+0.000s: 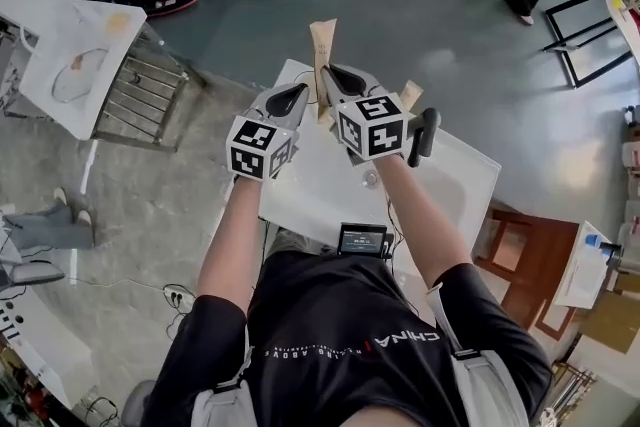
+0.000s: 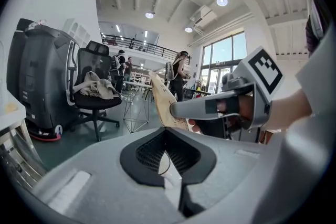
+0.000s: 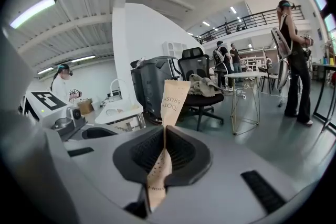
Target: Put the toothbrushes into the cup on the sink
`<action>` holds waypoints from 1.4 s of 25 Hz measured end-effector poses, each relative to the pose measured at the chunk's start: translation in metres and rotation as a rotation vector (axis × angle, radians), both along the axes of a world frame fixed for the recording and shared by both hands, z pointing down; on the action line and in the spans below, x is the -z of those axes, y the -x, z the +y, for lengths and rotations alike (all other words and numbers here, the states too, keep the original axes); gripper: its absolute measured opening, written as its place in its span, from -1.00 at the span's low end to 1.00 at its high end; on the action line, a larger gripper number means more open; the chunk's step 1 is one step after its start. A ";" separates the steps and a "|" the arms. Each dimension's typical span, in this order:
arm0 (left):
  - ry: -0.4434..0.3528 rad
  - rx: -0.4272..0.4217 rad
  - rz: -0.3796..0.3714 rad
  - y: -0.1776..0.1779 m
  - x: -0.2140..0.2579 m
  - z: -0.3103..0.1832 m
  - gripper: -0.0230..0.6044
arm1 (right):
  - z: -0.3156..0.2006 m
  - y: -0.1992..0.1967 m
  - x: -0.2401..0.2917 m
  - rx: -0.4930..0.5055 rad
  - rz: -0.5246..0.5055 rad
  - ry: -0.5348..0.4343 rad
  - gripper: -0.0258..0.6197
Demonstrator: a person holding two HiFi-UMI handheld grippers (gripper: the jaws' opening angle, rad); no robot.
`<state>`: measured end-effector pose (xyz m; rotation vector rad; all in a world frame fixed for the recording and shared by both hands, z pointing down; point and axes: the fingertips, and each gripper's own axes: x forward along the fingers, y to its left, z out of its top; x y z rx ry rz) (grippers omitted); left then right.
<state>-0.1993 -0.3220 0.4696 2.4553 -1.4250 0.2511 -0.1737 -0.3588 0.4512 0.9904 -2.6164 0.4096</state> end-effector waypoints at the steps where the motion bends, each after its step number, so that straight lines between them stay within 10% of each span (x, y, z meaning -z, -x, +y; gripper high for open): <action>1: -0.001 -0.001 0.001 0.003 -0.001 -0.005 -0.91 | -0.006 0.005 0.000 -0.003 -0.004 -0.010 -0.84; 35: 0.113 0.020 0.064 0.029 -0.063 -0.022 -0.91 | -0.010 0.027 -0.086 0.028 0.105 0.043 -0.81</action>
